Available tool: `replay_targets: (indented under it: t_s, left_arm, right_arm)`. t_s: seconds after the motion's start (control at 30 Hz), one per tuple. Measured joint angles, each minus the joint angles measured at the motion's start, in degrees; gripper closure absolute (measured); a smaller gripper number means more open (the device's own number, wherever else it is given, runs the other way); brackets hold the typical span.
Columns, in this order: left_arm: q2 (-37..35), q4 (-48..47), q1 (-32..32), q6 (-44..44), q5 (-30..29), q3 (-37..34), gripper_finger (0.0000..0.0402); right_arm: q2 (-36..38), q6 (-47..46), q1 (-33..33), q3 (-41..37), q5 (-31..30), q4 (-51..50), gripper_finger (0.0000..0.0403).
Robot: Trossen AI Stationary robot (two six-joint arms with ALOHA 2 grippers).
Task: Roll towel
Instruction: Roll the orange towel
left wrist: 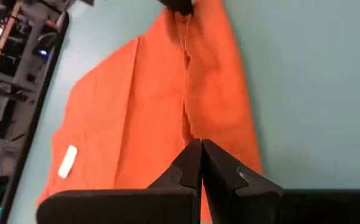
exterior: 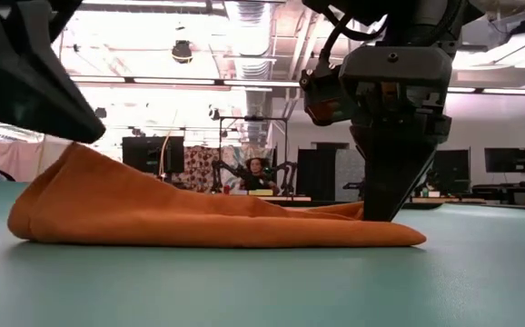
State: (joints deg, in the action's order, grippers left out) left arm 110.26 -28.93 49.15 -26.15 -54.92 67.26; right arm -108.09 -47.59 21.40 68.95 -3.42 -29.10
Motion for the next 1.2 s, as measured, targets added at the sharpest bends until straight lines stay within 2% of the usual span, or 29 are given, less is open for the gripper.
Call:
replay_targets:
  t_s: [0.23,0.6,0.67,0.73,0.77,0.87,0.9,1.03,1.13,1.2]
  left_arm:
    - [0.0,5.9,-0.3,-2.6,0.4,-5.1,0.0401]
    - [-4.2,3.6,2.3,-5.2,-3.8,-5.2,0.0401]
    - [-5.8,7.1,3.2,-2.7,-3.7,-5.3,0.0401]
    - [-7.5,14.8,4.2,3.3,-0.5,-5.0,0.0401]
    - [-7.8,17.2,4.3,5.2,3.3,-4.9,0.0401]
    - [-6.3,17.3,1.1,6.1,19.6,-5.0,0.0401]
    - [-5.6,16.6,0.2,6.8,22.5,-5.3,0.0401]
    - [-3.6,21.1,-1.6,12.4,22.9,-4.9,0.0401]
    - [-1.4,20.3,-3.4,14.0,22.6,-5.2,0.0401]
    - [-1.1,19.4,-3.8,14.4,18.0,-5.4,0.0401]
  right_arm:
    - [0.0,-0.1,0.0,0.0,0.0,0.0,0.0391]
    - [0.0,-1.0,0.7,0.0,-1.2,0.1,0.0391]
    - [0.0,-1.1,0.7,0.0,-1.2,0.1,0.0391]
    - [0.0,-1.0,0.7,0.0,-1.2,0.1,0.0391]
    - [0.0,-1.0,0.7,0.0,-1.2,0.2,0.0391]
    - [0.0,-1.0,0.7,0.0,-1.2,0.3,0.0391]
    - [0.0,-1.0,0.7,0.0,-1.2,0.4,0.0391]
    - [0.0,-1.0,0.7,0.0,-1.2,1.2,0.0391]
    - [0.0,-1.0,0.7,0.1,-1.2,1.6,0.0391]
    - [0.0,-1.0,0.9,0.1,-1.2,1.5,0.0391]
